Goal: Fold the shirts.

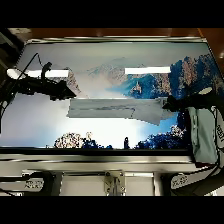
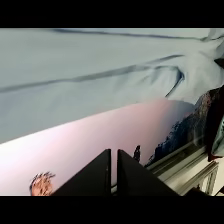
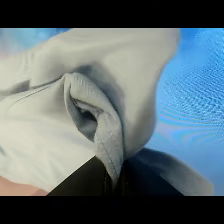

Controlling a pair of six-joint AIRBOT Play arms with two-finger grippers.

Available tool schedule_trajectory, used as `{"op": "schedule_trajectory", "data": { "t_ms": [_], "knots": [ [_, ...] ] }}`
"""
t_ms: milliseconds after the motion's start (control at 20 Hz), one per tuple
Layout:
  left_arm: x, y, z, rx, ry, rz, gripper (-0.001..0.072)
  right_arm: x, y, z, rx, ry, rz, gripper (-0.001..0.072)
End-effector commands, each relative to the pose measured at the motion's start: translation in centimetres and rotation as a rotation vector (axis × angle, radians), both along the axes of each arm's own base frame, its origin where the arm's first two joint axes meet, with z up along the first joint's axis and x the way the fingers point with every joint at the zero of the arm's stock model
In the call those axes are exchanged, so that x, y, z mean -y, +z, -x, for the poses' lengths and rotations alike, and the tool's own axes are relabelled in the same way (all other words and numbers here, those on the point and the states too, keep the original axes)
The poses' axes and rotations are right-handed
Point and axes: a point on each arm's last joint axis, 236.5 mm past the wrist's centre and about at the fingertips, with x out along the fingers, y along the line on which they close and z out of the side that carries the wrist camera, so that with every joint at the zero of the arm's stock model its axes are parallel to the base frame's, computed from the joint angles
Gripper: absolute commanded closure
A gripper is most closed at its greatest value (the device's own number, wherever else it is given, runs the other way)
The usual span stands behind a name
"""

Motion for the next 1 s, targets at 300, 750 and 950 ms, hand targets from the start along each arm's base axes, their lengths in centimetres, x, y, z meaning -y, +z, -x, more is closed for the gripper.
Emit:
{"op": "schedule_trajectory", "data": {
  "t_ms": [300, 750, 950],
  "knots": [
    [23.2, -9.2, 2.8, 0.023, -0.115, 0.094, 0.0670, -4.0, 17.0, 8.4, 0.064, 0.121, 0.032, 0.0647],
    [37.0, -12.1, 13.9, -0.215, -0.244, 0.273, 0.0670, -6.7, 24.7, 14.5, 0.148, 0.082, 0.084, 0.0647],
    [37.7, -10.9, 12.6, -0.205, -0.213, 0.353, 0.0673, -7.6, 25.7, 13.8, 0.181, 0.055, 0.032, 0.0647]
  ]
}}
